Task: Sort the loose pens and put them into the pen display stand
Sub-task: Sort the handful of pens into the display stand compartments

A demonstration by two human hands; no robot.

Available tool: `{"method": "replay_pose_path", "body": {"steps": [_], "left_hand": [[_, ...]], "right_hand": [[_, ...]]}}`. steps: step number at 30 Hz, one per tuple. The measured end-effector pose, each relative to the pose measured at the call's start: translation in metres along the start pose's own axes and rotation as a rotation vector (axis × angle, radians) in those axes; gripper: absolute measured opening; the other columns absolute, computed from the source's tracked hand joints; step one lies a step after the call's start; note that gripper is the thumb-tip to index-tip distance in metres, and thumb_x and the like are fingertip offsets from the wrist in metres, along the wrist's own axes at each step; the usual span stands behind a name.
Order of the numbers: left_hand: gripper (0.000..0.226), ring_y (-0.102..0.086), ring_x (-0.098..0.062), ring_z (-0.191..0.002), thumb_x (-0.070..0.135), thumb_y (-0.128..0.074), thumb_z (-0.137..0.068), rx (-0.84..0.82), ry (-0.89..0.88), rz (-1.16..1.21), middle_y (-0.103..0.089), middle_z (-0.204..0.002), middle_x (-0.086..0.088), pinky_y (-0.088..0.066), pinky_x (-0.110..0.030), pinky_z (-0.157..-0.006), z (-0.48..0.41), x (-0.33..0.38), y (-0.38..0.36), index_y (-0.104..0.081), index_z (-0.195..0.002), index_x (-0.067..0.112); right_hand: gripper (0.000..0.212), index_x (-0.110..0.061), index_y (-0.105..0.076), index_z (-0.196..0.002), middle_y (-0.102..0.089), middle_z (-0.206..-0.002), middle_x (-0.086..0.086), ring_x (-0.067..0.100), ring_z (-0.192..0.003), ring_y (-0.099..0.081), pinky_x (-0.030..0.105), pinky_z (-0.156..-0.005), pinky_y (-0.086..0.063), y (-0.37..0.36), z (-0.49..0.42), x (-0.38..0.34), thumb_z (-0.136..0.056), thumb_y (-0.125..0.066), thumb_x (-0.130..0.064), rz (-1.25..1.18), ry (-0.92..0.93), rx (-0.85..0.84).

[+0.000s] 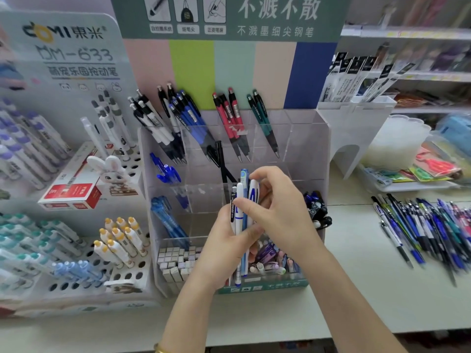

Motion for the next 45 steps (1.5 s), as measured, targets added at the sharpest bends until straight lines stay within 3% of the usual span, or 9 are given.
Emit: {"method": "replay_pose_path", "body": {"steps": [5,9,13,20,27,33,36,39,45], "left_hand": [[0.040,-0.056,-0.007,-0.055,0.022,-0.069,-0.086,0.006,0.015,-0.058,-0.062,-0.067,0.008,-0.048,-0.026,-0.057,0.003,0.000,-0.001,-0.046,-0.117,0.033],[0.036,-0.058,-0.008,-0.056,0.028,-0.072,-0.084,-0.018,0.063,-0.041,-0.062,-0.072,0.000,-0.048,-0.022,-0.057,0.001,-0.002,-0.003,-0.051,-0.112,0.019],[0.038,-0.056,-0.014,-0.056,0.025,-0.074,-0.083,-0.042,0.108,0.076,-0.061,-0.070,-0.003,-0.048,-0.027,-0.054,0.001,-0.002,-0.004,-0.052,-0.112,0.011],[0.089,-0.051,-0.020,-0.053,0.071,-0.074,-0.059,-0.083,0.115,0.361,-0.053,-0.067,-0.006,-0.045,-0.029,-0.047,-0.002,0.000,-0.005,-0.051,-0.112,0.003],[0.055,-0.061,-0.019,-0.056,0.045,-0.062,-0.074,0.004,0.114,0.338,-0.065,-0.070,-0.004,-0.051,-0.026,-0.047,-0.004,0.007,-0.006,-0.051,-0.116,0.011],[0.011,-0.058,-0.015,-0.062,0.022,-0.058,-0.093,0.187,0.091,0.202,-0.059,-0.067,0.001,-0.053,-0.029,-0.057,-0.008,0.002,0.008,-0.054,-0.100,0.014],[0.006,-0.056,-0.016,-0.061,0.013,-0.056,-0.095,0.211,0.037,0.139,-0.056,-0.066,-0.001,-0.053,-0.030,-0.057,-0.010,0.004,0.015,-0.051,-0.097,0.011],[0.009,-0.052,-0.014,-0.055,0.012,-0.058,-0.093,0.205,0.014,0.071,-0.054,-0.063,-0.003,-0.051,-0.027,-0.055,-0.011,0.005,0.018,-0.050,-0.096,0.009],[0.014,-0.052,-0.009,-0.053,0.014,-0.067,-0.086,0.187,0.003,0.051,-0.056,-0.056,0.005,-0.048,-0.022,-0.054,-0.009,0.007,0.016,-0.059,-0.097,0.013]], "right_hand": [[0.040,-0.019,-0.044,-0.093,-0.052,-0.079,-0.006,0.006,-0.066,-0.051,0.017,-0.058,-0.044,0.000,-0.003,0.001,-0.075,-0.077,-0.035,0.044,-0.042,-0.044],[0.023,-0.021,-0.051,-0.091,-0.056,-0.080,-0.009,0.003,-0.066,-0.052,0.014,-0.060,-0.044,0.001,-0.008,0.005,-0.081,-0.072,-0.024,0.003,-0.049,-0.055],[0.012,-0.021,-0.058,-0.090,-0.060,-0.083,-0.007,0.009,-0.070,-0.060,0.023,-0.063,-0.051,0.001,-0.010,0.008,-0.084,-0.068,-0.018,-0.082,-0.060,-0.085],[0.009,-0.012,-0.054,-0.098,-0.054,-0.076,0.008,0.013,-0.049,-0.045,0.021,-0.042,-0.038,0.007,-0.012,0.013,-0.092,-0.059,-0.009,-0.374,-0.124,-0.202],[0.007,-0.010,-0.050,-0.098,-0.050,-0.075,0.014,0.021,-0.050,-0.039,0.024,-0.040,-0.035,0.015,-0.010,0.018,-0.094,-0.055,-0.008,-0.410,-0.092,-0.170],[0.013,-0.017,-0.049,-0.092,-0.051,-0.074,0.005,0.006,-0.051,-0.045,0.017,-0.046,-0.037,0.042,-0.014,0.020,-0.093,-0.056,-0.006,-0.358,-0.045,0.007],[0.018,-0.023,-0.046,-0.091,-0.051,-0.077,-0.001,0.006,-0.059,-0.048,0.018,-0.058,-0.040,0.063,-0.016,0.016,-0.092,-0.058,-0.010,-0.151,0.035,0.221],[0.020,-0.020,-0.041,-0.096,-0.046,-0.080,-0.014,0.000,-0.069,-0.050,0.006,-0.062,-0.037,0.066,-0.012,0.005,-0.092,-0.059,-0.011,0.102,0.119,0.328],[0.013,-0.013,-0.051,-0.097,-0.059,-0.078,0.000,0.017,-0.062,-0.056,0.017,-0.051,-0.039,0.018,-0.011,0.015,-0.090,-0.062,-0.015,0.519,0.163,0.190]]}}
Point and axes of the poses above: each hand's wrist, its own z-axis away from the middle knuckle, its own y-axis out of the back of the hand, x = y × z, the point moved 6 cm from there along -z, towards the middle knuckle
